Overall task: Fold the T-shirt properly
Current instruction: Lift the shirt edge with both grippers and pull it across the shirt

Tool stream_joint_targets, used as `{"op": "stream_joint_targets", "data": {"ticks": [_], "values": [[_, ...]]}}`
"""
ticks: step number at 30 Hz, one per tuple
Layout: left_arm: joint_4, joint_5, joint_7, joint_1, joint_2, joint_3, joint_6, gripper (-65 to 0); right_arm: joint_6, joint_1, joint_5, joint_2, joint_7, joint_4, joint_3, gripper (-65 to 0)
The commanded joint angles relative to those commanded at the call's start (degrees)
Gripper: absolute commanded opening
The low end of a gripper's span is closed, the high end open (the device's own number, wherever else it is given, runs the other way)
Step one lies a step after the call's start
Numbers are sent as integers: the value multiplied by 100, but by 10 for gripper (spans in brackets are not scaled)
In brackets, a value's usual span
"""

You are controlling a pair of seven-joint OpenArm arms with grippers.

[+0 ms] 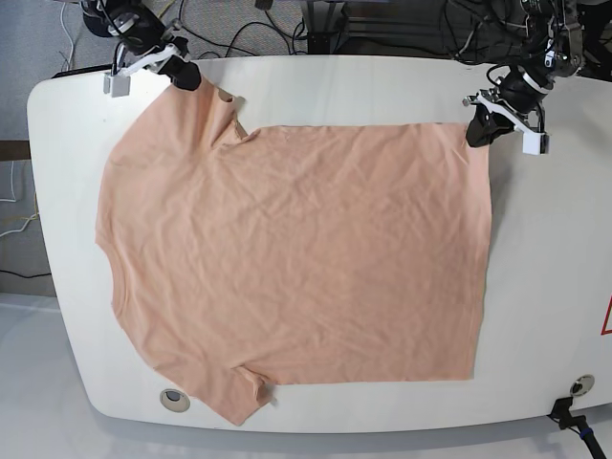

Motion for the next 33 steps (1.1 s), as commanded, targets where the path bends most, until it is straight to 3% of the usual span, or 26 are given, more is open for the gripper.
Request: {"op": "stream_joint_targets", "data": {"ticks": [4,8,12,14,22,33], "values": [[62,-9,0,264,-149,-53,-18,-650,0,-360,9,-9,0,185,0,-650],[352,-9,0,607,-202,-237,-457,-650,0,-668,9,-149,0,316,0,-650],[580,-9,0,651,-193,-369,-475,-650,18,-677,18,-158,0,343,0,-650],[615,-9,0,580,-185,-343,-475,-650,26,-457,149,-123,0,352,18,-650],[598,9,0,-404,-176,-325,-475,-650,0,484,1143,668,0,325,26,-650],[-571,9,0,-1442,-176,-79,-475,-650,0,1749,1134,686,0,-554,0,-650]]}}
